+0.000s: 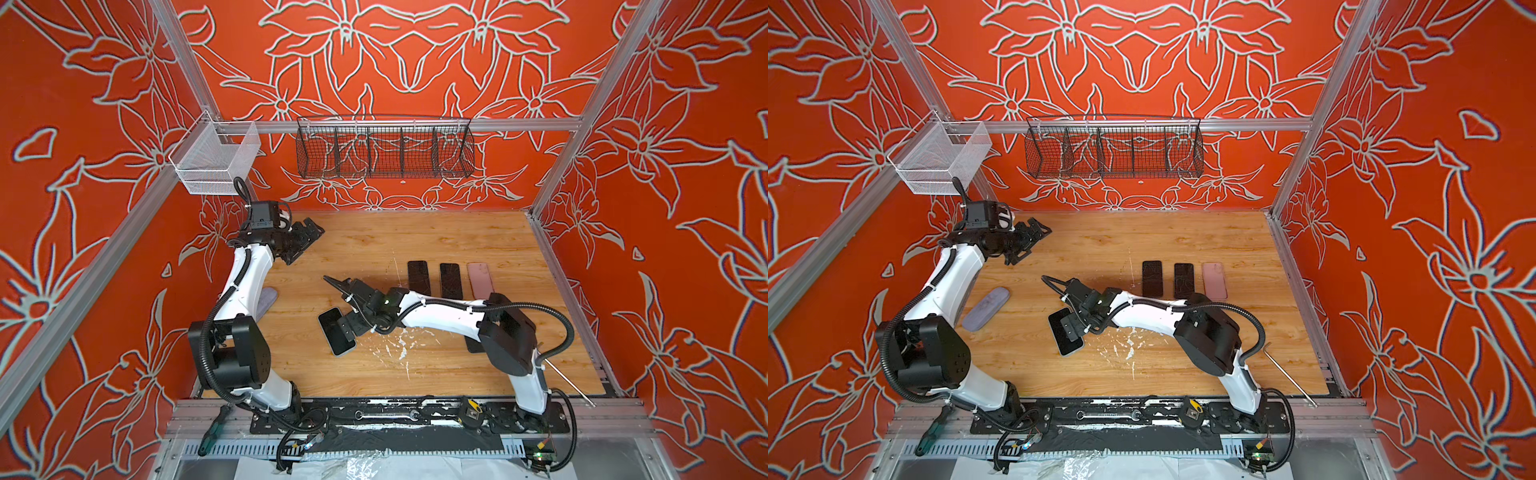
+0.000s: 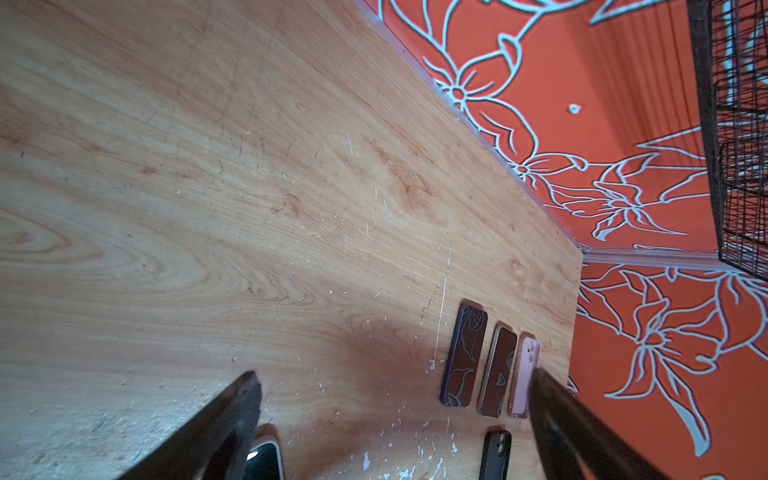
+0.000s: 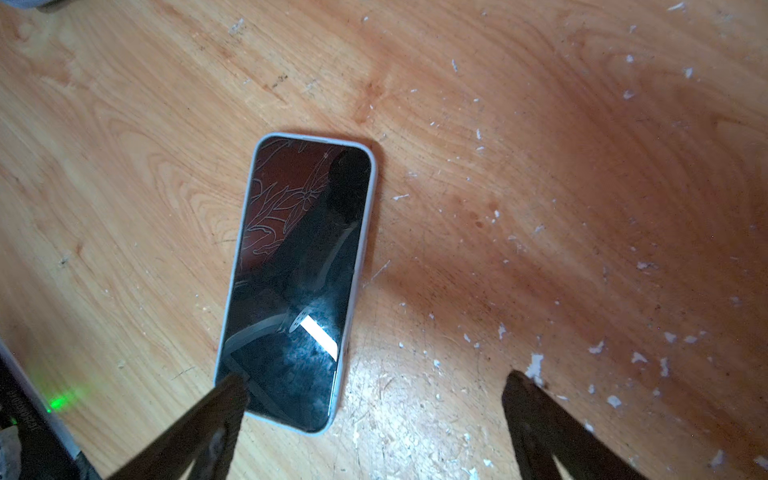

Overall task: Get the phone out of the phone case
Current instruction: 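Align the open right gripper above the white-edged phone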

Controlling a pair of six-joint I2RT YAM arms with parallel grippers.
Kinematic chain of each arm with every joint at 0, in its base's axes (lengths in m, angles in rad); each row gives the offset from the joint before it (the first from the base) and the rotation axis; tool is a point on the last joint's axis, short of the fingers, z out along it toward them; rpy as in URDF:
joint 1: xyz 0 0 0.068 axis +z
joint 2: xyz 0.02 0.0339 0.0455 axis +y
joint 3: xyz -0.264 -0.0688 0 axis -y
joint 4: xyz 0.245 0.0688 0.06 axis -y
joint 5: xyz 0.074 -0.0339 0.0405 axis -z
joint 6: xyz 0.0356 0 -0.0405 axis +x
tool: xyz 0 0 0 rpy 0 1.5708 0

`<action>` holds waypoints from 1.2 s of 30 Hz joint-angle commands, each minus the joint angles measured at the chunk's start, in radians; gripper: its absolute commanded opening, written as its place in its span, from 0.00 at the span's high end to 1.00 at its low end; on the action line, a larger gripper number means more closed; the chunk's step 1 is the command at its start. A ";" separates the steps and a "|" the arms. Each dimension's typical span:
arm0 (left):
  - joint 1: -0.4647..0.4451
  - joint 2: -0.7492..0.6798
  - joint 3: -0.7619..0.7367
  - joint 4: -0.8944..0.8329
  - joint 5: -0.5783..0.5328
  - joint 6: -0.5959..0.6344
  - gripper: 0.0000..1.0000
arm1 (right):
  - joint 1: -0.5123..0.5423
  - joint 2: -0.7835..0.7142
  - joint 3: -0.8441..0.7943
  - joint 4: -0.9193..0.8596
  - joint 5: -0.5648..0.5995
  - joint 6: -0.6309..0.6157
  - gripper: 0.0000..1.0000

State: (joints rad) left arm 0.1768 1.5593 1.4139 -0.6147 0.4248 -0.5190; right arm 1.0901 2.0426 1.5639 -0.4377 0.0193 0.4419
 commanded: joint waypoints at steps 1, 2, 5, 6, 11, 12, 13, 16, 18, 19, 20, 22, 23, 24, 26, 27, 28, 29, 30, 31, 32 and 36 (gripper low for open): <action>0.006 -0.016 0.034 -0.027 -0.010 0.027 0.03 | 0.002 0.004 0.021 -0.037 0.005 0.014 0.02; 0.005 -0.013 0.036 -0.028 -0.002 0.027 0.03 | 0.002 0.002 0.024 -0.037 0.007 0.016 0.02; 0.005 -0.010 0.039 -0.028 0.026 0.022 0.03 | 0.002 0.000 0.025 -0.037 0.008 0.026 0.02; 0.005 -0.010 0.038 -0.026 0.031 0.021 0.03 | 0.002 0.000 0.024 -0.036 0.008 0.031 0.02; 0.006 -0.010 0.036 -0.024 0.046 0.013 0.03 | 0.002 -0.001 0.024 -0.042 0.001 0.032 0.01; 0.006 -0.010 0.035 -0.022 0.045 0.013 0.03 | 0.002 -0.006 0.018 -0.042 0.007 0.032 0.01; 0.007 -0.008 0.034 -0.022 0.045 0.013 0.03 | 0.001 -0.010 0.013 -0.040 0.011 0.032 0.02; 0.007 -0.006 0.036 -0.025 0.043 0.014 0.03 | 0.001 -0.012 0.004 -0.032 0.024 0.026 0.02; 0.006 -0.003 0.034 -0.025 0.040 0.015 0.03 | 0.001 -0.008 0.011 -0.039 0.026 0.026 0.02; 0.007 -0.001 0.035 -0.026 0.039 0.015 0.03 | 0.002 -0.007 0.012 -0.039 0.024 0.024 0.02; 0.006 0.001 0.037 -0.029 0.040 0.015 0.03 | 0.002 -0.008 0.012 -0.036 0.027 0.021 0.02; 0.007 0.002 0.037 -0.028 0.043 0.014 0.03 | 0.001 -0.015 0.008 -0.035 0.036 0.018 0.02; 0.007 0.002 0.033 -0.025 0.040 0.014 0.03 | 0.001 -0.019 0.007 -0.035 0.040 0.018 0.02; 0.006 0.001 0.031 -0.023 0.035 0.015 0.03 | 0.002 -0.023 0.004 -0.038 0.046 0.022 0.02; 0.006 0.005 0.031 -0.026 0.027 0.017 0.03 | 0.002 -0.027 0.000 -0.036 0.043 0.024 0.02; 0.007 0.008 0.033 -0.026 0.031 0.017 0.03 | 0.002 -0.027 0.002 -0.038 0.039 0.023 0.02; 0.007 0.008 0.033 -0.026 0.036 0.015 0.03 | 0.002 -0.026 0.001 -0.038 0.033 0.021 0.02; 0.006 0.012 0.034 -0.028 0.038 0.015 0.03 | 0.002 -0.025 -0.001 -0.036 0.028 0.016 0.02; 0.006 0.012 0.033 -0.028 0.039 0.014 0.03 | 0.001 -0.025 -0.002 -0.035 0.025 0.018 0.02; 0.006 0.012 0.031 -0.025 0.037 0.014 0.03 | 0.002 -0.024 -0.004 -0.033 0.023 0.018 0.02; 0.007 0.014 0.031 -0.025 0.036 0.014 0.03 | 0.002 -0.024 -0.004 -0.034 0.017 0.016 0.02; 0.007 0.014 0.031 -0.025 0.041 0.014 0.03 | 0.001 -0.033 -0.024 -0.020 0.014 0.012 0.02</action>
State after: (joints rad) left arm 0.1776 1.5616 1.4273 -0.6285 0.4553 -0.5133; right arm 1.0901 2.0418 1.5616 -0.4583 0.0357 0.4591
